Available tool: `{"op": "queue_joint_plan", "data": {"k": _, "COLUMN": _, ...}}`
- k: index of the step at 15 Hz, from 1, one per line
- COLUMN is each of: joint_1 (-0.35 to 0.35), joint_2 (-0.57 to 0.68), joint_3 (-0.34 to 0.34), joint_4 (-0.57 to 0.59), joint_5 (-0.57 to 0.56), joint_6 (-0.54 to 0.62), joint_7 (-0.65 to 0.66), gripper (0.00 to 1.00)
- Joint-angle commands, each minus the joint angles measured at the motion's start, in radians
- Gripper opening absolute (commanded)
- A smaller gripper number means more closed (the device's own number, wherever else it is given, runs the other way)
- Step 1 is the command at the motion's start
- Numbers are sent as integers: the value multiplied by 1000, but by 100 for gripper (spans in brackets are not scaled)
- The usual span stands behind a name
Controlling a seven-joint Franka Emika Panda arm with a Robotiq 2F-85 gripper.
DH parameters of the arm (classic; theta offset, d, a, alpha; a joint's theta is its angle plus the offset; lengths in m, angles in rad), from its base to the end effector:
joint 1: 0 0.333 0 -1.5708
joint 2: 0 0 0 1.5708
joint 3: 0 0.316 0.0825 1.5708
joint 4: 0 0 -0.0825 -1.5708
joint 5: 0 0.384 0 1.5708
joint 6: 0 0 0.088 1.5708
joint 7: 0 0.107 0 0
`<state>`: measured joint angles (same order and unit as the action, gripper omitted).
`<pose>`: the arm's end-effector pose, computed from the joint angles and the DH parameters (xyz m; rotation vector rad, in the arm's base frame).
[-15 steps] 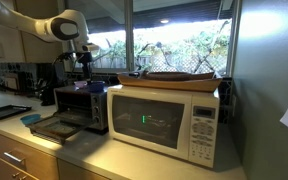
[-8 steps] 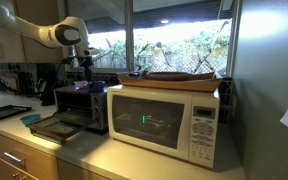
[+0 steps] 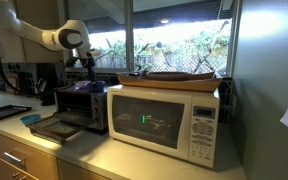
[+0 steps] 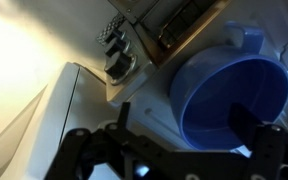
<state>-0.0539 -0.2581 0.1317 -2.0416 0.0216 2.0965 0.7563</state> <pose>0.5070 0.0468 0.5832 -2.8225 1.0071 -0.4378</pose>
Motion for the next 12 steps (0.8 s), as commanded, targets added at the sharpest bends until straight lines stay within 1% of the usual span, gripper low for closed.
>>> {"op": "queue_joint_plan", "data": {"k": 1, "joint_1": 16, "joint_2": 22, "joint_3": -1, "joint_4": 10, "joint_5": -21, "joint_6": 11, "joint_7": 19, "gripper": 94}}
{"op": "queue_joint_plan", "data": {"k": 2, "joint_1": 17, "joint_2": 23, "joint_3": 0, "joint_4": 9, "joint_5": -25, "joint_6": 11, "joint_7": 21, "gripper": 92}}
{"op": "queue_joint_plan", "data": {"k": 3, "joint_1": 19, "joint_2": 24, "joint_3": -1, "joint_4": 9, "joint_5": -28, "joint_6": 11, "joint_7": 21, "gripper": 86}}
{"op": "queue_joint_plan", "data": {"k": 5, "joint_1": 21, "joint_2": 26, "joint_3": -1, "joint_4": 10, "joint_5": -34, "joint_6": 9, "joint_7": 21, "gripper": 80}}
{"op": "queue_joint_plan", "data": {"k": 6, "joint_1": 22, "joint_2": 27, "joint_3": -1, "joint_4": 10, "joint_5": -38, "joint_6": 6, "joint_7": 20, "gripper": 70}}
{"op": "queue_joint_plan", "data": {"k": 8, "joint_1": 23, "joint_2": 29, "joint_3": 0, "joint_4": 10, "joint_5": -45, "joint_6": -1, "joint_7": 19, "gripper": 68}}
{"op": "queue_joint_plan", "data": {"k": 9, "joint_1": 24, "joint_2": 31, "joint_3": 0, "joint_4": 11, "joint_5": -49, "joint_6": -2, "joint_7": 18, "gripper": 61}}
{"op": "queue_joint_plan", "data": {"k": 11, "joint_1": 25, "joint_2": 33, "joint_3": 0, "joint_4": 12, "joint_5": -58, "joint_6": -3, "joint_7": 19, "gripper": 59}}
{"op": "queue_joint_plan", "data": {"k": 12, "joint_1": 26, "joint_2": 35, "joint_3": 0, "joint_4": 13, "joint_5": -61, "joint_6": -5, "joint_7": 18, "gripper": 50}}
